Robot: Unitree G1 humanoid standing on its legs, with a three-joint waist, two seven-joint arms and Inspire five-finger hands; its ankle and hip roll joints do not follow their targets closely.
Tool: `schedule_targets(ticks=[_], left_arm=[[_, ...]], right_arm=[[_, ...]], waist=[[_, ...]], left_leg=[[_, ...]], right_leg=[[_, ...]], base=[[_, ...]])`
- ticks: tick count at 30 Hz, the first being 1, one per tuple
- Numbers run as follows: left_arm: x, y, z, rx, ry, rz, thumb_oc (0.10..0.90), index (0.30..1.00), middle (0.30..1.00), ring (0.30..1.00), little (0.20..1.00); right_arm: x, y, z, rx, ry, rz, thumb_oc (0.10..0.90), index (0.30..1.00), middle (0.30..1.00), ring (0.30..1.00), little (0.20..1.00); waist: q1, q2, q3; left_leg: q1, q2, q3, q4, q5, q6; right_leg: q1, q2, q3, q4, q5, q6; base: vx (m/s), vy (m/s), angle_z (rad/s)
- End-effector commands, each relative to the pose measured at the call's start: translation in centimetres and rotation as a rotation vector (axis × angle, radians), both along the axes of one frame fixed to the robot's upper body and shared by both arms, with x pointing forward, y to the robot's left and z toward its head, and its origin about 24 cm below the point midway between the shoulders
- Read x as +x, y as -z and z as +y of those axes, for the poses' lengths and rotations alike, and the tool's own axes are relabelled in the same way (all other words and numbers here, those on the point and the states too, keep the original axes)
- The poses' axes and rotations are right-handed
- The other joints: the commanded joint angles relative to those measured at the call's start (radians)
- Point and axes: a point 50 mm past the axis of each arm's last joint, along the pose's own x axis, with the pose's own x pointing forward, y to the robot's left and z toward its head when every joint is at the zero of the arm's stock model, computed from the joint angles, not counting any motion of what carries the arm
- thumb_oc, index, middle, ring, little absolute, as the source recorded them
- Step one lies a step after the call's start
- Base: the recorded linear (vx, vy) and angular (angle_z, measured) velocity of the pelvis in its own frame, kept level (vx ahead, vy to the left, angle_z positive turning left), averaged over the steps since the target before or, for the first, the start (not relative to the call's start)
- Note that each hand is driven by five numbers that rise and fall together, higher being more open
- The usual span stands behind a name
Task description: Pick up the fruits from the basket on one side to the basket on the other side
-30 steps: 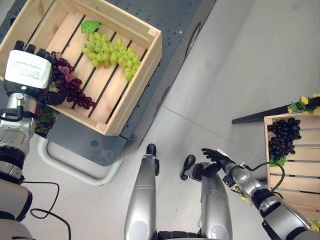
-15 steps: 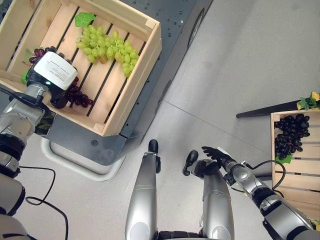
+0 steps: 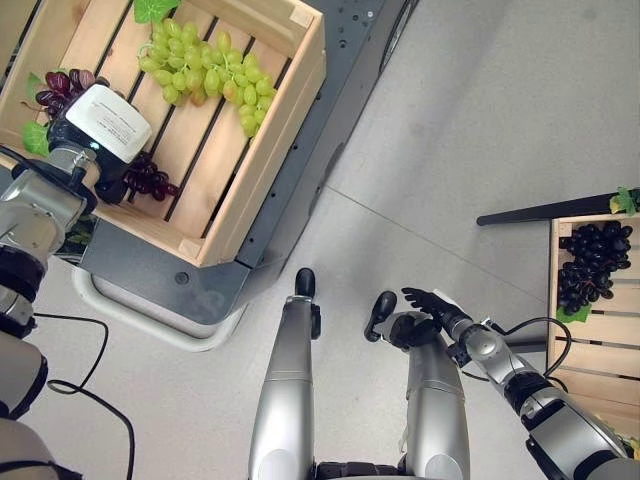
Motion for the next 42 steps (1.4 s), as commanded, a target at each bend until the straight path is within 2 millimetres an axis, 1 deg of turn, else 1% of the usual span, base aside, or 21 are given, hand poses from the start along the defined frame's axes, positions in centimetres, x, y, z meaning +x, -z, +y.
schedule_targets(ticks=[1, 4, 6, 7, 9, 12, 13, 15, 16, 22, 26, 27, 30, 31, 32, 33, 36, 37, 39, 41, 42], left_arm=[[-1.7, -1.5, 2.9, -0.033, -0.124, -0.016, 0.800, 0.900, 0.900, 0.900, 0.900], [-1.6, -0.4, 2.7, -0.064, -0.096, 0.014, 0.800, 0.900, 0.900, 0.900, 0.900], [-1.5, -0.2, 2.6, -0.082, -0.082, 0.021, 0.800, 0.900, 0.900, 0.900, 0.900], [-1.4, -0.2, 2.4, -0.089, -0.072, 0.022, 0.679, 0.719, 0.719, 0.719, 0.719], [-1.2, -0.1, 1.8, -0.117, -0.014, 0.036, 0.400, 0.300, 0.300, 0.300, 0.300], [-1.1, -0.1, 1.1, -0.143, 0.041, 0.043, 0.400, 0.300, 0.300, 0.300, 0.300], [-1.0, -0.2, 0.4, -0.172, 0.100, 0.062, 0.400, 0.300, 0.300, 0.300, 0.300], [-1.0, -0.4, 0.0, -0.182, 0.130, 0.061, 0.400, 0.300, 0.300, 0.300, 0.300], [-0.9, -0.7, -0.6, -0.193, 0.170, 0.057, 0.400, 0.300, 0.300, 0.300, 0.300], [-1.0, -1.5, -1.7, -0.199, 0.249, 0.048, 0.400, 0.300, 0.300, 0.300, 0.300], [-1.3, -1.5, -2.2, -0.225, 0.341, 0.019, 0.400, 0.300, 0.300, 0.300, 0.300], [-1.4, -1.8, -2.5, -0.260, 0.375, -0.019, 0.400, 0.300, 0.300, 0.300, 0.300], [-1.6, -2.4, -2.4, -0.325, 0.390, -0.079, 0.400, 0.300, 0.300, 0.300, 0.300], [-1.8, -2.7, -2.2, -0.393, 0.424, -0.154, 0.400, 0.300, 0.300, 0.300, 0.300], [-1.9, -2.8, -2.2, -0.399, 0.432, -0.168, 0.400, 0.300, 0.300, 0.300, 0.300], [-2.2, -3.0, -1.9, -0.447, 0.465, -0.236, 0.400, 0.300, 0.300, 0.300, 0.300], [-2.8, -2.5, -0.9, -0.510, 0.468, -0.303, 0.400, 0.300, 0.300, 0.300, 0.300], [-2.9, -2.1, -0.5, -0.544, 0.466, -0.329, 0.400, 0.300, 0.300, 0.300, 0.300], [-3.4, -1.2, 0.4, -0.658, 0.461, -0.406, 0.400, 0.300, 0.300, 0.300, 0.300], [-3.9, -0.5, 1.3, -0.810, 0.447, -0.507, 0.400, 0.300, 0.300, 0.300, 0.300], [-4.0, -0.4, 1.5, -0.841, 0.443, -0.527, 0.400, 0.300, 0.300, 0.300, 0.300]], right_arm=[[-1.6, 0.2, -4.2, -0.062, 0.055, 0.016, 0.800, 0.900, 0.900, 0.900, 0.900], [-1.1, -0.3, -4.1, -0.059, 0.052, 0.000, 0.800, 0.900, 0.900, 0.900, 0.900], [-1.0, -0.4, -4.0, -0.058, 0.053, -0.004, 0.800, 0.900, 0.900, 0.900, 0.900], [-0.9, -0.5, -4.0, -0.056, 0.054, -0.007, 0.800, 0.900, 0.900, 0.900, 0.900], [-0.8, -0.7, -4.0, -0.050, 0.056, -0.015, 0.800, 0.900, 0.900, 0.900, 0.900], [-0.7, -0.8, -4.0, -0.045, 0.059, -0.020, 0.800, 0.900, 0.900, 0.900, 0.900], [-0.8, -0.7, -4.2, -0.044, 0.067, -0.022, 0.800, 0.900, 0.900, 0.900, 0.900], [-0.7, -0.8, -4.2, -0.046, 0.071, -0.025, 0.800, 0.900, 0.900, 0.900, 0.900], [-0.8, -0.9, -4.5, -0.051, 0.076, -0.025, 0.800, 0.900, 0.900, 0.900, 0.900], [-1.0, -0.8, -5.0, -0.051, 0.082, -0.023, 0.800, 0.900, 0.900, 0.900, 0.900], [-1.1, -0.6, -4.8, -0.047, 0.073, -0.018, 0.800, 0.900, 0.900, 0.900, 0.900], [-1.4, -0.4, -4.9, -0.049, 0.076, -0.011, 0.800, 0.900, 0.900, 0.900, 0.900], [-1.6, -0.3, -5.1, -0.050, 0.077, -0.007, 0.800, 0.900, 0.900, 0.900, 0.900], [-1.9, 0.0, -5.0, -0.048, 0.077, 0.001, 0.800, 0.900, 0.900, 0.900, 0.900], [-1.8, 0.0, -5.0, -0.047, 0.077, 0.000, 0.800, 0.900, 0.900, 0.900, 0.900], [-2.2, 0.4, -4.9, -0.042, 0.076, 0.009, 0.800, 0.900, 0.900, 0.900, 0.900], [-2.4, 0.6, -4.5, -0.032, 0.072, 0.011, 0.800, 0.900, 0.900, 0.900, 0.900], [-2.5, 0.8, -4.3, -0.030, 0.071, 0.014, 0.800, 0.900, 0.900, 0.900, 0.900], [-2.7, 1.0, -4.0, -0.029, 0.068, 0.023, 0.800, 0.900, 0.900, 0.900, 0.900], [-3.1, 1.5, -3.6, -0.027, 0.064, 0.035, 0.800, 0.900, 0.900, 0.900, 0.900], [-3.1, 1.6, -3.5, -0.026, 0.063, 0.037, 0.800, 0.900, 0.900, 0.900, 0.900]], waist=[[-0.007, 0.039, -0.014], [-0.009, 0.040, -0.014], [-0.009, 0.039, -0.014], [-0.008, 0.037, -0.014], [-0.007, 0.035, -0.014], [-0.007, 0.032, -0.014], [-0.008, 0.032, -0.014], [-0.008, 0.033, -0.014], [-0.010, 0.036, -0.014], [-0.009, 0.044, -0.014], [-0.008, 0.044, -0.014], [-0.006, 0.045, -0.014], [-0.005, 0.047, -0.014], [-0.001, 0.047, -0.014], [-0.001, 0.047, -0.014], [0.004, 0.047, -0.014], [0.006, 0.048, -0.014], [0.008, 0.049, -0.014], [0.009, 0.052, -0.014], [0.012, 0.053, -0.014], [0.012, 0.053, -0.014]], left_leg=[[0.060, -0.037, 0.081, -0.118, 0.001, 0.074], [0.052, -0.037, 0.083, -0.119, 0.002, 0.073], [0.047, -0.037, 0.082, -0.116, 0.002, 0.072], [0.046, -0.036, 0.081, -0.119, 0.004, 0.072], [0.046, -0.036, 0.080, -0.123, 0.006, 0.071], [0.048, -0.035, 0.080, -0.126, 0.006, 0.070], [0.055, -0.034, 0.080, -0.130, 0.005, 0.070], [0.055, -0.033, 0.081, -0.131, 0.007, 0.070], [0.063, -0.033, 0.084, -0.135, 0.008, 0.070], [0.095, -0.034, 0.089, -0.145, 0.008, 0.067], [0.136, -0.032, 0.094, -0.157, 0.008, 0.066], [0.163, -0.031, 0.098, -0.166, 0.005, 0.066], [0.181, -0.032, 0.098, -0.171, 0.006, 0.067], [0.212, -0.035, 0.098, -0.182, 0.006, 0.067], [0.213, -0.035, 0.097, -0.184, 0.008, 0.067], [0.249, -0.039, 0.096, -0.197, 0.007, 0.068], [0.287, -0.044, 0.093, -0.214, 0.010, 0.070], [0.305, -0.047, 0.094, -0.220, 0.009, 0.071], [0.342, -0.052, 0.093, -0.233, 0.009, 0.072], [0.388, -0.058, 0.090, -0.251, 0.008, 0.074], [0.395, -0.059, 0.090, -0.254, 0.008, 0.074]], right_leg=[[0.024, -0.003, -0.010, -0.061, 0.098, 0.005], [0.015, -0.002, -0.009, -0.063, 0.098, 0.005], [0.012, -0.002, -0.010, -0.062, 0.097, 0.005], [0.011, -0.001, -0.010, -0.063, 0.099, 0.006], [0.012, 0.001, -0.012, -0.068, 0.101, 0.008], [0.016, 0.002, -0.014, -0.074, 0.104, 0.010], [0.024, 0.003, -0.016, -0.080, 0.105, 0.011], [0.024, 0.003, -0.016, -0.082, 0.106, 0.011], [0.031, 0.004, -0.015, -0.087, 0.108, 0.011], [0.060, 0.002, -0.013, -0.100, 0.112, 0.014], [0.097, 0.004, -0.010, -0.113, 0.113, 0.015], [0.120, 0.004, -0.008, -0.119, 0.111, 0.017], [0.135, 0.002, -0.006, -0.120, 0.111, 0.018], [0.164, 0.002, -0.002, -0.128, 0.109, 0.021], [0.164, 0.002, -0.003, -0.130, 0.111, 0.020], [0.195, 0.001, -0.001, -0.138, 0.110, 0.024], [0.227, 0.001, 0.003, -0.149, 0.112, 0.026], [0.244, 0.002, 0.004, -0.154, 0.110, 0.027], [0.276, 0.003, 0.008, -0.167, 0.110, 0.028], [0.316, 0.005, 0.014, -0.185, 0.109, 0.031], [0.322, 0.005, 0.016, -0.187, 0.109, 0.031]], base=[[-0.03, 0.017, 0.03], [-0.01, 0.009, 0.01], [0.00, 0.000, 0.00], [0.00, 0.000, 0.00], [-0.02, -0.009, 0.00], [-0.01, -0.011, 0.00], [0.00, 0.000, 0.00], [0.00, 0.000, 0.00], [0.00, 0.000, 0.00], [0.00, 0.000, 0.00], [0.00, -0.006, -0.01], [0.00, 0.000, 0.00], [0.00, 0.000, 0.00], [0.00, 0.000, 0.00], [0.01, -0.023, -0.05], [0.01, -0.018, -0.06], [0.01, -0.006, -0.07], [0.01, 0.011, -0.07], [0.02, 0.012, -0.06], [0.03, 0.003, -0.10], [0.03, -0.007, -0.09]])
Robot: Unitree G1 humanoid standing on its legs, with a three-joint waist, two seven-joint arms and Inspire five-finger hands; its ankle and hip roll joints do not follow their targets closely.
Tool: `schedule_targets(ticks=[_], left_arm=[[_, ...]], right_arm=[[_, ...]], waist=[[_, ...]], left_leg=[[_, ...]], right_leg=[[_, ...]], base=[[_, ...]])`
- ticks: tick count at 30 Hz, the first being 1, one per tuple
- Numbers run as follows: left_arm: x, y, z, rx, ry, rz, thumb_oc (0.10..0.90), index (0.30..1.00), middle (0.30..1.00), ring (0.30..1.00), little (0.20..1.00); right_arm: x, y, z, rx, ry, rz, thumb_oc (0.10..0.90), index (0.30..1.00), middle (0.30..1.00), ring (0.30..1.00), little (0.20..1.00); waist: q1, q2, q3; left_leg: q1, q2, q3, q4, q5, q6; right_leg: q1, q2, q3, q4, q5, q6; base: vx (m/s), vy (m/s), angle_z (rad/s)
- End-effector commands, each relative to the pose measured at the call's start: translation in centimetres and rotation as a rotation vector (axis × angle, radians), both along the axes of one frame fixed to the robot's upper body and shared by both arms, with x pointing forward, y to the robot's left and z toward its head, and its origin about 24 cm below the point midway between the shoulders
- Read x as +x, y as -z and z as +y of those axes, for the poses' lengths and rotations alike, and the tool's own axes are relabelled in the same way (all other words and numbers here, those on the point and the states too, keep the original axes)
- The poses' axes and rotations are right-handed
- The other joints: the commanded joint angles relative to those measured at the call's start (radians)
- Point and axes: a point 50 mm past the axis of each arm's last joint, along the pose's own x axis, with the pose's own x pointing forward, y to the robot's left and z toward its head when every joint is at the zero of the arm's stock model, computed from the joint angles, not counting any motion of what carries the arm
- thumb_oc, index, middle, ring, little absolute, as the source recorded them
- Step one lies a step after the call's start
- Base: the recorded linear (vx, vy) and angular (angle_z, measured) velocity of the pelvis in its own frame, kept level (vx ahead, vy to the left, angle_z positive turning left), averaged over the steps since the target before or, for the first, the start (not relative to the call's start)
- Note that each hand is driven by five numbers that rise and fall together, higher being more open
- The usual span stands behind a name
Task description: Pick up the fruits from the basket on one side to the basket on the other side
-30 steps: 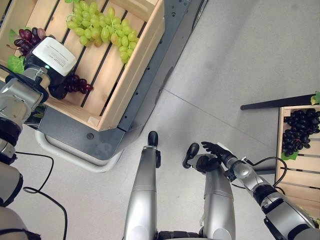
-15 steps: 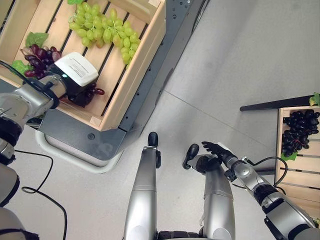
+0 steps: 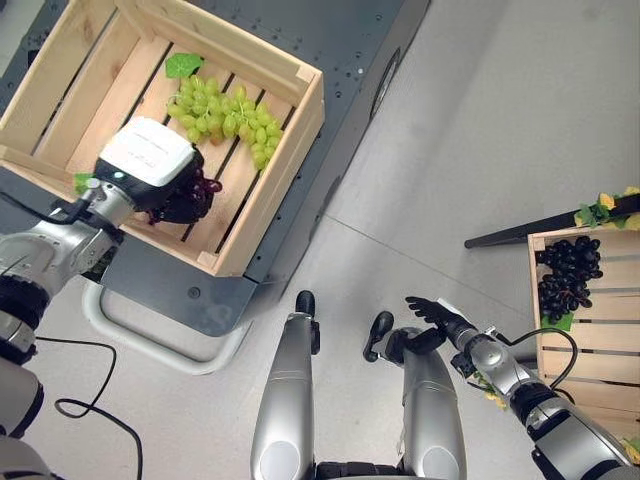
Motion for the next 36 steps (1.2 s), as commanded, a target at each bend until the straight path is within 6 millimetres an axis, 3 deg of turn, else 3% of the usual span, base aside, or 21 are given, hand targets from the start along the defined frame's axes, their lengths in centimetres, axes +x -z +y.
schedule_targets(ticks=[1, 5, 6, 14, 26, 36], left_arm=[[-1.6, -5.9, 3.0, -0.339, -0.085, -0.414, 0.400, 0.300, 0.300, 0.300, 0.300], [-2.5, -4.4, 4.5, -0.585, -0.134, -0.490, 0.400, 0.300, 0.300, 0.300, 0.300], [-2.9, -4.1, 5.1, -0.730, -0.143, -0.544, 0.400, 0.300, 0.300, 0.300, 0.300], [-4.0, -2.5, 6.0, -1.115, -0.117, -0.666, 0.400, 0.300, 0.300, 0.300, 0.300], [-3.8, -1.3, 4.5, -1.194, -0.041, -0.606, 0.400, 0.300, 0.300, 0.300, 0.300], [-3.9, -0.7, 3.7, -1.232, 0.033, -0.540, 0.400, 0.300, 0.300, 0.300, 0.300]], right_arm=[[-1.3, 0.1, -2.6, -0.030, 0.055, -0.005, 0.800, 0.900, 0.900, 0.900, 0.900], [-1.9, 0.8, -1.8, -0.014, 0.047, 0.009, 0.800, 0.900, 0.900, 0.900, 0.900], [-2.2, 1.1, -1.3, -0.001, 0.043, 0.013, 0.800, 0.900, 0.900, 0.900, 0.900], [-3.5, 1.9, 0.5, 0.074, 0.046, 0.003, 0.800, 0.900, 0.900, 0.900, 0.900], [-5.9, 3.2, 1.8, 0.150, 0.075, 0.035, 0.800, 0.900, 0.900, 0.900, 0.900], [-5.6, 1.6, 2.9, 0.329, 0.147, -0.060, 0.800, 0.900, 0.900, 0.900, 0.900]], waist=[[0.013, 0.056, -0.013], [0.014, 0.054, -0.013], [0.014, 0.051, -0.014], [0.009, 0.038, -0.074], [-0.019, 0.063, -0.207], [-0.046, 0.088, -0.336]], left_leg=[[0.159, -0.064, 0.052, -0.167, 0.002, 0.068], [0.221, -0.072, 0.047, -0.198, 0.002, 0.072], [0.257, -0.076, 0.044, -0.214, 0.001, 0.075], [0.350, -0.089, 0.031, -0.256, -0.020, 0.085], [0.536, -0.099, 0.039, -0.389, -0.016, 0.081], [0.673, -0.098, 0.014, -0.552, 0.030, 0.054]], right_leg=[[0.108, -0.013, -0.008, -0.088, 0.086, 0.010], [0.164, -0.012, -0.001, -0.120, 0.098, 0.018], [0.196, -0.011, 0.005, -0.141, 0.106, 0.024], [0.295, 0.000, 0.020, -0.232, 0.128, 0.040], [0.473, 0.001, 0.036, -0.387, 0.158, 0.070], [0.618, 0.030, 0.044, -0.574, 0.198, 0.067]], base=[[0.03, -0.011, -0.05], [0.04, -0.023, -0.05], [0.05, -0.043, -0.03], [0.05, -0.044, -0.02], [0.08, -0.031, -0.02], [0.05, -0.092, 0.00]])
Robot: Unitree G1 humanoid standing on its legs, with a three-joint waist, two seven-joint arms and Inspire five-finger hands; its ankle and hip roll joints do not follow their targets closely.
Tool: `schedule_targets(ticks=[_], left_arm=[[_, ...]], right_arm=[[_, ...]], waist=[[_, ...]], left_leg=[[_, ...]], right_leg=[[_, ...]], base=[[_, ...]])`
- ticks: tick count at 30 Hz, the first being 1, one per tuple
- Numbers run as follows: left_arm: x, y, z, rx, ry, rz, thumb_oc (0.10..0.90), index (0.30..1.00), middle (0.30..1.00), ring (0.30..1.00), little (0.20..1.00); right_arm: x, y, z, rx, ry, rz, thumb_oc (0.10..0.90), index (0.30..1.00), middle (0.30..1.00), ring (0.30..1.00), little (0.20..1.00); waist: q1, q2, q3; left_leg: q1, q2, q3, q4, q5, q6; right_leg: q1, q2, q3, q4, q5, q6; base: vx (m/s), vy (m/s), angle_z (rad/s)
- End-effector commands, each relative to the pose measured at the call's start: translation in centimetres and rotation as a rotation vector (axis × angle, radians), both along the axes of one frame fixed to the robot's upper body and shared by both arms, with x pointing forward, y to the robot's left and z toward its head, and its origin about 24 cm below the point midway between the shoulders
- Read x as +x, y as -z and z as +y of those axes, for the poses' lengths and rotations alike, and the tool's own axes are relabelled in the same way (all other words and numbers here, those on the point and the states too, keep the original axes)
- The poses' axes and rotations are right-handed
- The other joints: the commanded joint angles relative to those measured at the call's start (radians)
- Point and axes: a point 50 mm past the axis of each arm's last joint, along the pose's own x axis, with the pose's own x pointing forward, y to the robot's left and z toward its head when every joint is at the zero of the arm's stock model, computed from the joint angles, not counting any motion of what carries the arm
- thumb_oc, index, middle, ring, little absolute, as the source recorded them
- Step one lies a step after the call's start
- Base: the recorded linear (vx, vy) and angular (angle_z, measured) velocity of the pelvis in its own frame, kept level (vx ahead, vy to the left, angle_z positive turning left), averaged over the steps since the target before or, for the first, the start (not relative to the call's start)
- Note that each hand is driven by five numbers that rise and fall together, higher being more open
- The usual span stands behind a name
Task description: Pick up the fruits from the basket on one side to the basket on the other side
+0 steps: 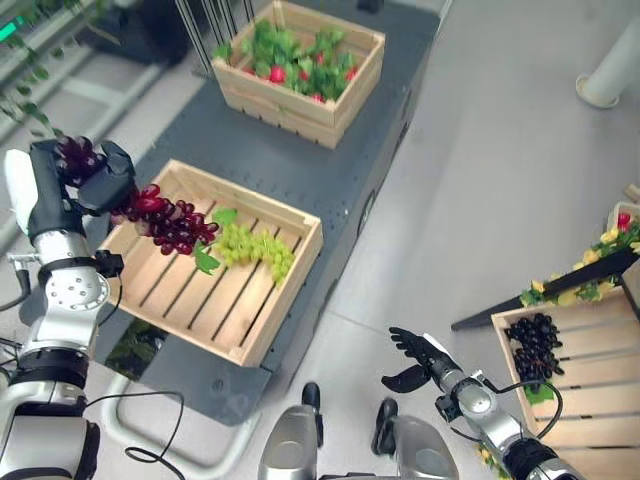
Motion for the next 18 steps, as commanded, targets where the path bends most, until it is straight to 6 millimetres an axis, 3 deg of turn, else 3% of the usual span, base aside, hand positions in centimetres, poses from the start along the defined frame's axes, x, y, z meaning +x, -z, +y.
schedule_targets(ticks=[1, 7, 11, 18], left_arm=[[-0.6, -4.6, 0.0, -0.015, 0.068, -0.246, 0.400, 0.300, 0.300, 0.300, 0.300], [0.1, -6.1, -1.4, 0.019, 0.167, -0.251, 0.400, 0.300, 0.300, 0.300, 0.300], [1.4, -7.7, -2.7, 0.043, 0.270, -0.212, 0.400, 0.300, 0.300, 0.300, 0.300], [3.4, -10.0, -4.9, 0.039, 0.430, -0.161, 0.400, 0.300, 0.300, 0.300, 0.300]], right_arm=[[0.5, -1.7, -0.2, 0.122, 0.099, -0.122, 0.800, 0.900, 0.900, 0.900, 0.900], [1.6, -4.2, 0.7, 0.202, 0.095, -0.255, 0.800, 0.900, 0.900, 0.900, 0.900], [3.3, -7.5, 1.7, 0.264, 0.054, -0.389, 0.800, 0.900, 0.900, 0.900, 0.900], [5.4, -11.3, 3.5, 0.329, -0.010, -0.524, 0.800, 0.900, 0.900, 0.900, 0.900]], waist=[[-0.016, 0.052, -0.173], [-0.029, 0.067, -0.215], [-0.036, 0.077, -0.248], [-0.037, 0.088, -0.283]], left_leg=[[0.067, -0.068, -0.041, -0.086, -0.026, 0.024], [0.108, -0.067, -0.056, -0.162, 0.001, 0.014], [0.130, -0.062, -0.063, -0.228, 0.030, 0.000], [0.138, -0.063, -0.063, -0.298, 0.064, -0.013]], right_leg=[[0.015, -0.016, 0.033, -0.053, 0.077, -0.017], [0.055, -0.001, 0.038, -0.122, 0.098, -0.018], [0.082, 0.015, 0.041, -0.192, 0.117, -0.019], [0.107, 0.026, 0.036, -0.301, 0.168, -0.009]], base=[[0.00, -0.118, 0.00], [-0.02, -0.118, 0.02], [-0.05, -0.107, -0.01], [-0.08, -0.086, -0.05]])
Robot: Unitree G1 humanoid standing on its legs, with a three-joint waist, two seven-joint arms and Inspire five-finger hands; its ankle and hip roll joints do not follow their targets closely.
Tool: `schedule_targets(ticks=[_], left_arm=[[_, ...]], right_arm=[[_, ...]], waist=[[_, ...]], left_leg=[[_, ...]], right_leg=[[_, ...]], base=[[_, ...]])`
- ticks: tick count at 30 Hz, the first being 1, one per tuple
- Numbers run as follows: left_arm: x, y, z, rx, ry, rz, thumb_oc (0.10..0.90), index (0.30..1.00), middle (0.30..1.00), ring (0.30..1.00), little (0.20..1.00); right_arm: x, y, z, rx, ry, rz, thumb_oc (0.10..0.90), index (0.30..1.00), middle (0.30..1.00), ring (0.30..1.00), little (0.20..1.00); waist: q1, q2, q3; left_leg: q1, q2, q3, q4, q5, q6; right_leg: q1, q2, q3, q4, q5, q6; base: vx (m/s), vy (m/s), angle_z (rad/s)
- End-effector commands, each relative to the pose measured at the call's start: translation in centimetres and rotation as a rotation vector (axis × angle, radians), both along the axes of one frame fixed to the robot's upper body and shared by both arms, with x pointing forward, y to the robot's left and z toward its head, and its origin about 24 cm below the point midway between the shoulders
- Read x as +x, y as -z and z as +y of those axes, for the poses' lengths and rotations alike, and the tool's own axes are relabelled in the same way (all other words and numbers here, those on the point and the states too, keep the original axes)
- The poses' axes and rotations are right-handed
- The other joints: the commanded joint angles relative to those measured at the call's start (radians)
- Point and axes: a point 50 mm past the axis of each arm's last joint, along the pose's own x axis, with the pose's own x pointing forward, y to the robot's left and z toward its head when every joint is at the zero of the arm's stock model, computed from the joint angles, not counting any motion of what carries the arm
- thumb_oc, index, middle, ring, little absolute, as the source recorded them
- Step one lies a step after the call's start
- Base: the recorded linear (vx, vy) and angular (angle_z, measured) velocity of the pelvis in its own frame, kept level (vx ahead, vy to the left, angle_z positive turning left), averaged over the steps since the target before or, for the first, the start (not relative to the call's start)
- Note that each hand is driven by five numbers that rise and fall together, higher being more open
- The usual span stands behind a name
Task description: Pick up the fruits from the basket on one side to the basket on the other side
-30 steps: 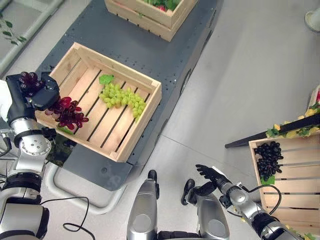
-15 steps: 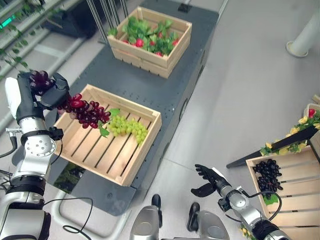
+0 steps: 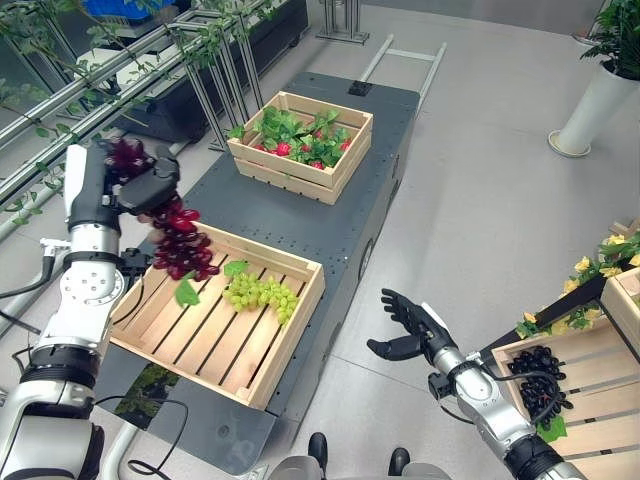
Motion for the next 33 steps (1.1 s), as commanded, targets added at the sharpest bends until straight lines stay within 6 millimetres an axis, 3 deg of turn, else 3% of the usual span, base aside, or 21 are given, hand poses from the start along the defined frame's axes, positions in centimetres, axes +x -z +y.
schedule_targets(ticks=[1, 9, 17, 33], left_arm=[[1.1, -9.3, -1.3, -0.036, 0.114, -0.281, 0.400, 0.300, 0.300, 0.300, 0.300], [3.1, -11.4, -5.7, -0.024, 0.295, -0.262, 0.400, 0.300, 0.300, 0.300, 0.300], [4.3, -12.8, -10.2, -0.021, 0.457, -0.253, 0.400, 0.300, 0.300, 0.300, 0.300], [4.3, -14.8, -16.7, 0.059, 0.697, -0.250, 0.400, 0.300, 0.300, 0.300, 0.300]], right_arm=[[2.3, -5.2, 1.0, 0.098, -0.008, -0.249, 0.800, 0.900, 0.900, 0.900, 0.900], [4.5, -9.2, 2.9, 0.212, -0.116, -0.311, 0.800, 0.900, 0.900, 0.900, 0.900], [6.7, -13.6, 4.3, 0.294, -0.092, -0.406, 0.800, 0.900, 0.900, 0.900, 0.900], [7.9, -17.2, 7.8, 0.339, -0.132, -0.453, 0.800, 0.900, 0.900, 0.900, 0.900]], waist=[[-0.012, 0.069, -0.151], [-0.012, 0.066, -0.176], [-0.011, 0.063, -0.190], [-0.015, 0.065, -0.209]], left_leg=[[-0.008, -0.040, -0.059, 0.001, -0.084, -0.025], [-0.017, -0.035, -0.066, 0.001, -0.084, -0.031], [-0.014, -0.028, -0.065, 0.001, -0.084, -0.036], [-0.008, -0.022, -0.046, 0.001, -0.085, -0.039]], right_leg=[[-0.032, -0.003, 0.008, 0.015, 0.008, -0.027], [-0.023, 0.008, -0.003, 0.002, -0.002, -0.038], [-0.018, 0.012, -0.006, 0.002, -0.005, -0.044], [-0.023, 0.017, 0.010, 0.002, 0.001, -0.042]], base=[[-0.08, -0.053, -0.01], [-0.07, -0.053, -0.02], [-0.05, -0.023, -0.01], [-0.01, 0.002, -0.03]])
